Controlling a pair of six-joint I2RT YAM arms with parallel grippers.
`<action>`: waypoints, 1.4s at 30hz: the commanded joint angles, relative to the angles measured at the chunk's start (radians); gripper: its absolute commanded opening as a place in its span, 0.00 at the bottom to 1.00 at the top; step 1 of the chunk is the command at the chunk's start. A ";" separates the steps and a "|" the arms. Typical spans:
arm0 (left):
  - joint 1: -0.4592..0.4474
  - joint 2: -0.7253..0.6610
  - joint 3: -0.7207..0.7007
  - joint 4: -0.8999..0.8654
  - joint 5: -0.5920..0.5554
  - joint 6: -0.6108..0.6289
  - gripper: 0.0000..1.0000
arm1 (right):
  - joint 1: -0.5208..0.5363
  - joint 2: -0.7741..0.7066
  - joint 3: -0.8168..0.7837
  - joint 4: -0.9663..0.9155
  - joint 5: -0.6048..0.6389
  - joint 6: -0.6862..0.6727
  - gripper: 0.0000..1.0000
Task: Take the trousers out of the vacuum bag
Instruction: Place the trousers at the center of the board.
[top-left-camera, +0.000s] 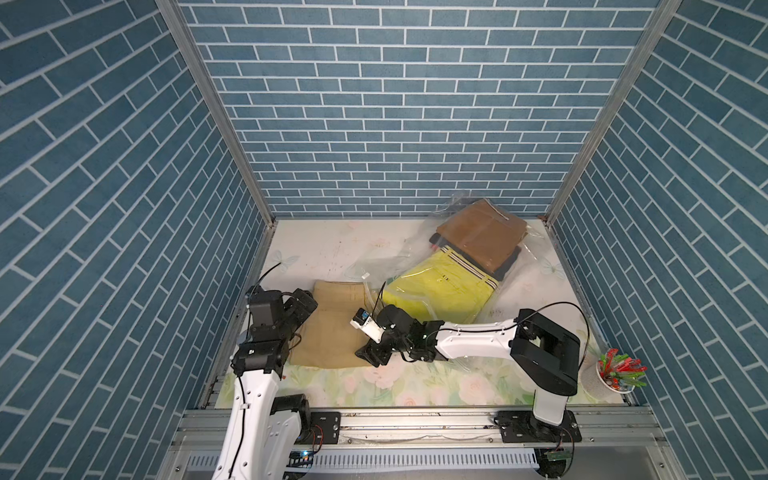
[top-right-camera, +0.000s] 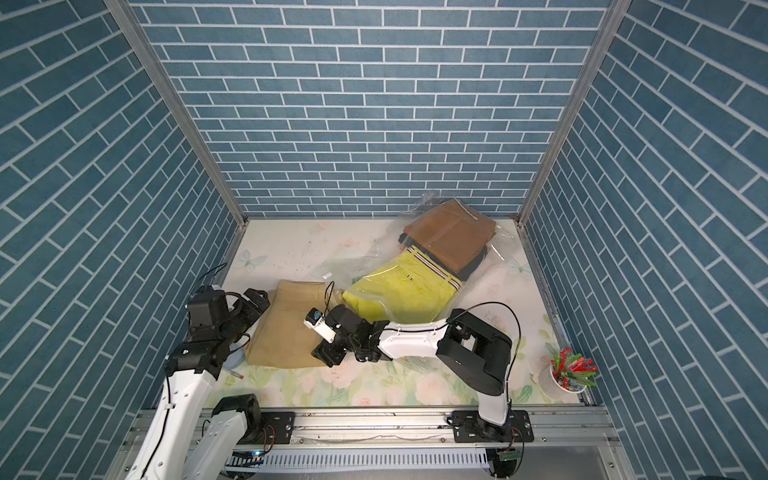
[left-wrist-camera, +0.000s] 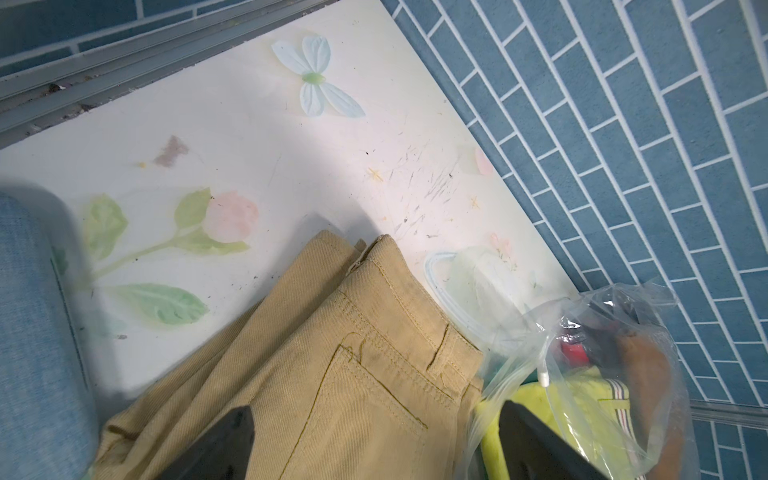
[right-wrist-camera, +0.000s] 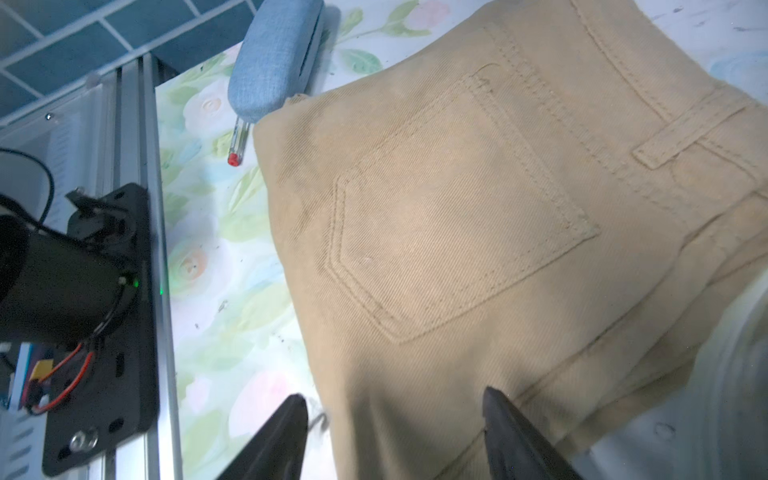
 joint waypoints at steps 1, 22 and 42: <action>0.006 0.012 -0.022 0.029 0.056 0.020 0.94 | 0.003 -0.072 -0.038 0.038 -0.055 0.052 0.76; -0.166 0.299 -0.121 0.188 -0.098 0.026 0.70 | 0.036 0.023 0.070 -0.083 0.159 0.327 0.79; -0.190 0.662 -0.013 0.351 -0.121 0.051 0.71 | 0.070 0.299 0.244 -0.198 0.389 0.304 0.79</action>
